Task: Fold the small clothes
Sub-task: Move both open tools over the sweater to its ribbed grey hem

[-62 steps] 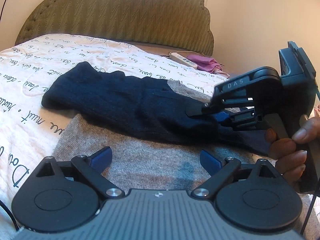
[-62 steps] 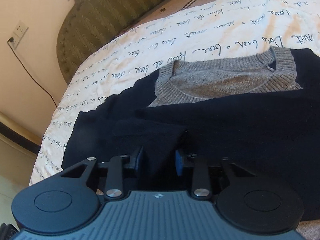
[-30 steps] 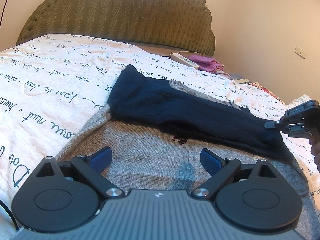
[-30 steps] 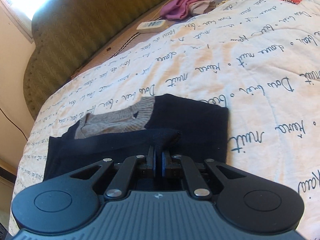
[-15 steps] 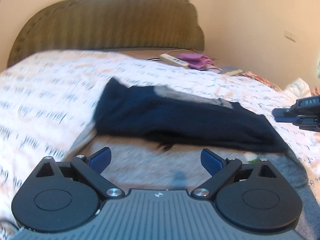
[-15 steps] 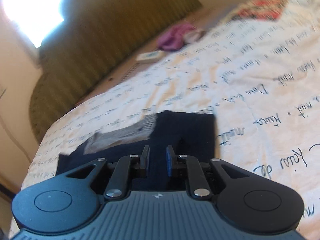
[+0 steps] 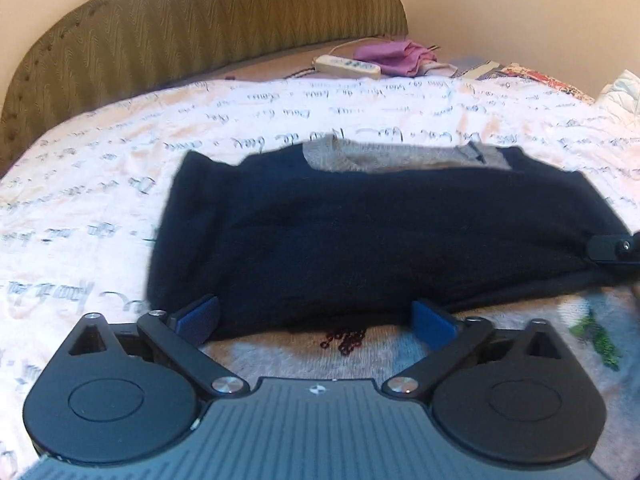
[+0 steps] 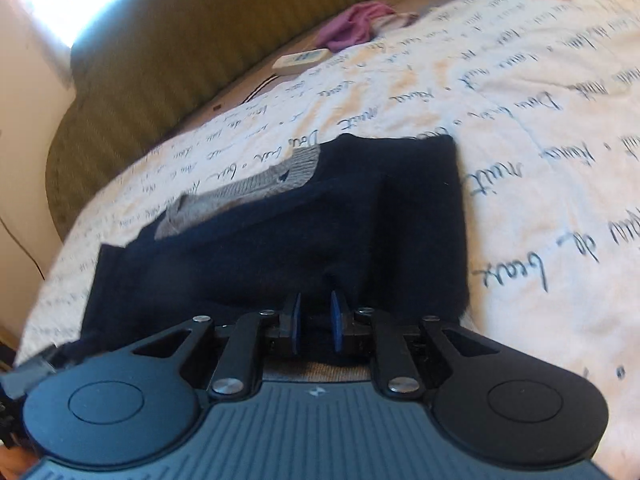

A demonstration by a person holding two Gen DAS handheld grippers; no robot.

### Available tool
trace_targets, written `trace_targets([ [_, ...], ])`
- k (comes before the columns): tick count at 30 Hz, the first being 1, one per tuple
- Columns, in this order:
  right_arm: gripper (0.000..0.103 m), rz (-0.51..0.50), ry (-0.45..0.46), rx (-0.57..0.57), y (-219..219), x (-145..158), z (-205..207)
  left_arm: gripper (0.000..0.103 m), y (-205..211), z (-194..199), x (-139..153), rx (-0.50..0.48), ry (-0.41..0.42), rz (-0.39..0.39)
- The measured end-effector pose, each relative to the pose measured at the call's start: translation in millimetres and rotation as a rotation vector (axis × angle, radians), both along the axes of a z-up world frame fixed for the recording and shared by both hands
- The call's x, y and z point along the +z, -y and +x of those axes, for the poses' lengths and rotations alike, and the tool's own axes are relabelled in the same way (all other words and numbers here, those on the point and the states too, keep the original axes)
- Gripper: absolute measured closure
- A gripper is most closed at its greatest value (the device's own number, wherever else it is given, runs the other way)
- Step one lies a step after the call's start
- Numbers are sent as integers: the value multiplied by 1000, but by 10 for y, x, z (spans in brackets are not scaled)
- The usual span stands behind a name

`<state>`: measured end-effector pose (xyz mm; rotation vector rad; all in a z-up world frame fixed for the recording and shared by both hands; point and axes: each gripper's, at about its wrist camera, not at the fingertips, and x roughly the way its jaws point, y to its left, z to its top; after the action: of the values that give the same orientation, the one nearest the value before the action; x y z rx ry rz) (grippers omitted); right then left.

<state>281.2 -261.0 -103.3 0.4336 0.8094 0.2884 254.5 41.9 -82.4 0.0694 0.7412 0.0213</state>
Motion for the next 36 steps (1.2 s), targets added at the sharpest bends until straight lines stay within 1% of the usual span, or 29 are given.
trace_targets([
  [1,87,-44,20,6,-28,59,-96,5,-23,-81,47,2,0,-7],
  [3,86,-108,53,34,-91,113,-308,3,-78,-230,84,-2,-6,-53],
  [5,86,-152,50,62,-152,70,-479,2,-112,-322,31,-13,-38,-84],
  [6,86,-184,41,67,-186,22,-539,3,-102,-329,-30,-13,-64,-78],
  [7,86,-224,31,66,-221,-46,-579,0,-67,-358,-81,-11,-74,-53],
  [8,86,-234,58,59,-224,-72,-653,0,-57,-412,-105,-15,-59,-31],
  [9,86,-240,66,48,-230,-70,-714,0,-46,-479,-114,-19,-49,-20],
  [10,86,-244,61,38,-235,-57,-764,0,-45,-519,-112,-19,-56,-22],
  [12,80,-248,57,29,-244,-27,-855,0,-56,-570,-108,-16,-68,-28],
  [13,71,-247,56,30,-246,-23,-897,0,-62,-607,-111,-14,-70,-29],
  [14,59,-244,58,34,-254,-27,-935,0,-66,-647,-116,-12,-70,-30],
  [15,51,-241,62,41,-260,-33,-977,0,-69,-688,-122,-11,-68,-29],
  [16,42,-244,67,48,-277,-40,-1024,0,-67,-740,-131,-9,-66,-28],
  [20,39,-315,84,54,-389,-60,-1164,0,-76,-888,-129,6,-67,-36],
  [24,38,-345,96,48,-424,-77,-1319,0,-68,-1050,-131,9,-61,-32],
  [26,31,-355,95,48,-434,-90,-1401,0,-69,-1132,-131,7,-56,-31],
  [32,23,-399,119,34,-512,-132,-1637,0,-69,-1305,-137,-1,-56,-32],
  [36,20,-420,122,19,-546,-137,-1723,0,-64,-1411,-132,-2,-56,-31],
])
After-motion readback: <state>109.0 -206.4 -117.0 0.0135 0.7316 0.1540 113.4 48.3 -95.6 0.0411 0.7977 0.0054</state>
